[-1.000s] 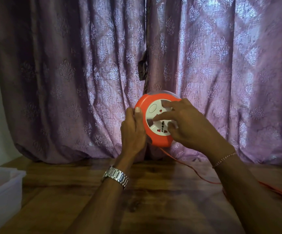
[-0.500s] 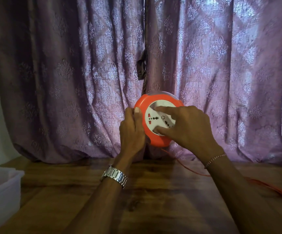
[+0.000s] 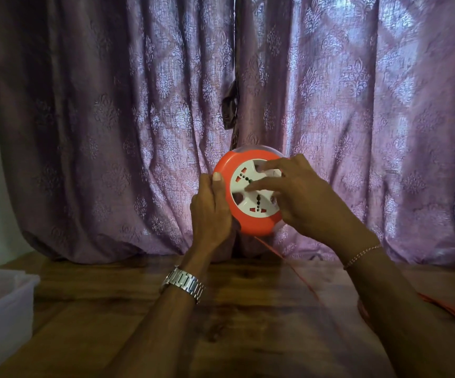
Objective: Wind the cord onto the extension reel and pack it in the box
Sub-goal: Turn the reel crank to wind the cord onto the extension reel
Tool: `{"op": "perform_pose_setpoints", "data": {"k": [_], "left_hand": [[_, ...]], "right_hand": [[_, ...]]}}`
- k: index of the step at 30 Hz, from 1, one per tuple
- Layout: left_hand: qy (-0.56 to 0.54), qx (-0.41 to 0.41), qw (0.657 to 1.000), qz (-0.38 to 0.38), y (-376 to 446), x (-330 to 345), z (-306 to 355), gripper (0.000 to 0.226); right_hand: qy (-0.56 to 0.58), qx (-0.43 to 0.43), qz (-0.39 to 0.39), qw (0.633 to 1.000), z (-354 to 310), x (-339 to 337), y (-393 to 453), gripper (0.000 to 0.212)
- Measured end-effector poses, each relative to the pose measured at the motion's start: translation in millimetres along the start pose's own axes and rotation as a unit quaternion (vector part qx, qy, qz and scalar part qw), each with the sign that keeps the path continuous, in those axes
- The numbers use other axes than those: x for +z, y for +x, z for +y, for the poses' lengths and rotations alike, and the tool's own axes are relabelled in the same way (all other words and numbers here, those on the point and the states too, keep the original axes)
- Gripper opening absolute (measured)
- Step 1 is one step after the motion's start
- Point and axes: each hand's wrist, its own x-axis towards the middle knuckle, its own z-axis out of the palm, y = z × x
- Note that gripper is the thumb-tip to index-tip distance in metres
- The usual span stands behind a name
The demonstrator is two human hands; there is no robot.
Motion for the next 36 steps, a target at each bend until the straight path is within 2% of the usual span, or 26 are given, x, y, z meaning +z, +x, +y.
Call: {"op": "perform_pose_setpoints", "data": {"k": [2,5,13,18,21,24,27,29,33,36], "left_hand": [[0.001,0.000,1.000,-0.004,-0.3,-0.3,0.5,0.034],[0.005,0.000,1.000,-0.009,-0.6,-0.4,1.7,0.033],[0.000,-0.001,1.000,-0.014,-0.2,-0.1,3.1,0.036],[0.009,0.007,1.000,-0.002,-1.5,-0.3,5.5,0.034],[0.005,0.006,1.000,-0.005,-2.2,-0.2,7.5,0.039],[-0.002,0.000,1.000,0.001,-1.2,-1.0,7.6,0.039],[-0.005,-0.006,1.000,0.002,1.7,-2.4,6.7,0.036],[-0.011,-0.009,1.000,-0.002,2.7,-3.2,5.7,0.034],[-0.017,-0.011,1.000,-0.003,1.6,-2.3,7.1,0.040],[-0.005,-0.008,1.000,-0.008,0.0,-1.0,7.3,0.041]], "right_hand": [[-0.010,-0.005,-0.043,0.999,-4.8,0.4,0.6,0.059],[-0.028,-0.004,-0.042,0.999,-10.2,3.4,0.7,0.056],[-0.083,0.024,0.024,0.996,-10.3,10.1,-2.7,0.052],[-0.093,0.112,0.089,0.985,-11.1,14.0,-1.9,0.064],[-0.137,0.112,0.104,0.979,-7.9,12.6,0.7,0.072],[-0.133,0.081,0.113,0.981,-8.1,9.8,0.5,0.060],[-0.068,0.033,0.140,0.987,-10.0,4.8,0.1,0.036],[-0.047,-0.022,0.116,0.992,-7.9,1.2,0.9,0.026],[-0.041,-0.047,-0.014,0.998,-10.1,-1.8,1.0,0.050],[-0.053,-0.041,-0.039,0.997,-13.4,-0.3,0.4,0.049]]}}
